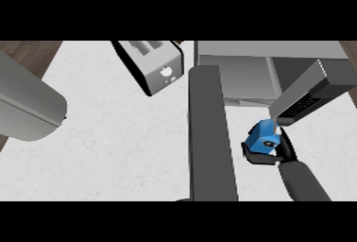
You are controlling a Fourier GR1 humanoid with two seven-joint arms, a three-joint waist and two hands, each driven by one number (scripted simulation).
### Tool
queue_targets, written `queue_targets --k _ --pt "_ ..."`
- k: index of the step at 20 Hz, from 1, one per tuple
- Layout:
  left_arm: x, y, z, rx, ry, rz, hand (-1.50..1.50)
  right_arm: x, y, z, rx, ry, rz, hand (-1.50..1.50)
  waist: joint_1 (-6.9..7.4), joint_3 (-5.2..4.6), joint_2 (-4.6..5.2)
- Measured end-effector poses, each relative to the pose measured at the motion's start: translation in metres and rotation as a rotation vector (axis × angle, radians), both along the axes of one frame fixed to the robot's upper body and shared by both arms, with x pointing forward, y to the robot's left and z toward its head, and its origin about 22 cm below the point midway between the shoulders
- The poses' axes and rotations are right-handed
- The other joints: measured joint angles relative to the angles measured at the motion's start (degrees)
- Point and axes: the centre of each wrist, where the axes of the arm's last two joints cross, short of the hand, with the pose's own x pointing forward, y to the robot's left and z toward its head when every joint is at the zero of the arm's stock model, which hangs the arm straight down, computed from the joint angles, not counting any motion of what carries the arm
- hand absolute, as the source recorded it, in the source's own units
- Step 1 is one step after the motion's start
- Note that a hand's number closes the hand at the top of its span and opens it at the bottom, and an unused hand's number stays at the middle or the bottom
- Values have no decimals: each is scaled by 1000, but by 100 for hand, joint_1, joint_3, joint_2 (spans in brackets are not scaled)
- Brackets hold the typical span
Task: Pick up the milk, place it into the microwave and close the microwave
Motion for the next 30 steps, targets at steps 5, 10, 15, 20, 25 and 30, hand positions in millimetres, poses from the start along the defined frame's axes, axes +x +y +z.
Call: queue_targets --k 5,10,15,20,25,30 --pt "-5 7 1 3 10 21 -150 17 19 11 44 -29 96 150 -83 -9 -35" --pt "-8 13 2 8 26 30 -150 42 41 39 36 -100 111 150 -146 -17 -62" --pt "-8 18 -4 7 43 35 -150 64 54 71 13 -127 66 150 -167 -19 -67" --pt "-5 22 -5 2 47 32 -150 90 63 98 3 -90 45 150 -113 -17 -44" --pt "4 29 -11 4 51 27 -150 116 69 122 -44 -62 18 150 -45 -14 -8" --pt "13 33 -16 3 57 10 -150 133 74 138 -99 -68 -78 150 77 -9 51"
